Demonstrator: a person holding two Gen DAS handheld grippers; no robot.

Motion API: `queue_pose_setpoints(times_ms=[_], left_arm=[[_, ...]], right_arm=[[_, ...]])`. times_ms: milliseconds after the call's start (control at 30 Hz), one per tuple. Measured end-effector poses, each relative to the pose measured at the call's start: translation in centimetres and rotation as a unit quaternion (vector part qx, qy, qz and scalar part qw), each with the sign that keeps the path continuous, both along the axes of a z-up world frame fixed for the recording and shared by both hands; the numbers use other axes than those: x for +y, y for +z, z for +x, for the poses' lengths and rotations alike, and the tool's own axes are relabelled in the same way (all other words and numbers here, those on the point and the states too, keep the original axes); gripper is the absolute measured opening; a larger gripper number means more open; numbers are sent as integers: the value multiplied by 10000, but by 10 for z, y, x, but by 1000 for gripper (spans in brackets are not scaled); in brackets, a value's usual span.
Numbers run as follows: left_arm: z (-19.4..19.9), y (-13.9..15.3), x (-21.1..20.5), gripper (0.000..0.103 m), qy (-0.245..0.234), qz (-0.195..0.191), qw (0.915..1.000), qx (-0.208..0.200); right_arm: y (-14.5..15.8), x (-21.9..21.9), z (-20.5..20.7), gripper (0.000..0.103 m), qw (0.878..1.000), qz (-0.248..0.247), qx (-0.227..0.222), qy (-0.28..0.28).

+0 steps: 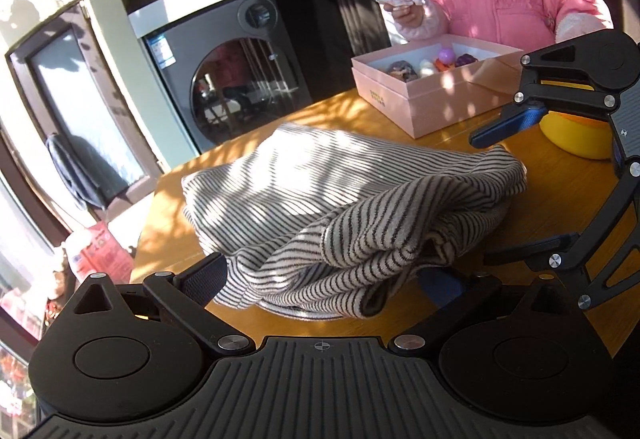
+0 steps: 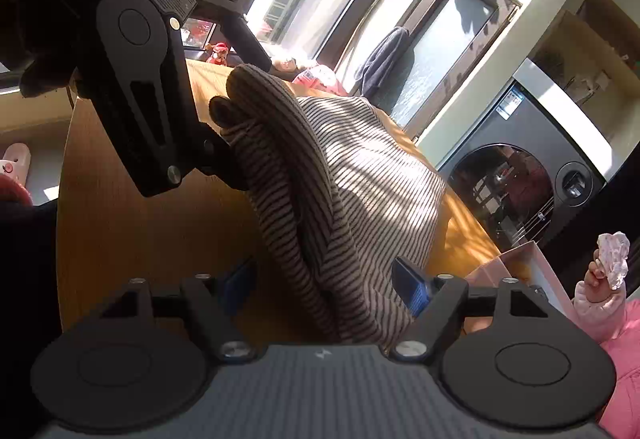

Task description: Fold clothes

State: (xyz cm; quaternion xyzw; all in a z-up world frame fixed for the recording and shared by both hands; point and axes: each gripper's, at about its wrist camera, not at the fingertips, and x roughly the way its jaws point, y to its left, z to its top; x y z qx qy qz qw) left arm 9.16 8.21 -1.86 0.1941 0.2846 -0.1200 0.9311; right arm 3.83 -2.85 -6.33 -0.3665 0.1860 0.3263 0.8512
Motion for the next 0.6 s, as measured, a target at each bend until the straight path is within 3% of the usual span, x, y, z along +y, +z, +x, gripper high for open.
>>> queue_pose_setpoints(times_ms=[100, 167, 367, 500, 600], left_arm=[[3, 1, 8, 103, 73, -302, 9994, 143], [5, 2, 15, 103, 121, -521, 9982, 265], [-14, 17, 43, 103, -80, -1061, 9939, 300], [-22, 37, 76, 103, 97, -1744, 9845, 134], [-15, 51, 102, 103, 367, -2414, 9697, 30]], right_arm=[[-10, 14, 0, 75, 9996, -74, -282, 50], [-10, 20, 3, 72, 9996, 100, -234, 145], [3, 12, 38, 41, 9924, 996, 665, -298], [18, -4, 45, 32, 9839, 1404, 957, -550], [34, -7, 25, 30, 9898, 1104, 873, -210]])
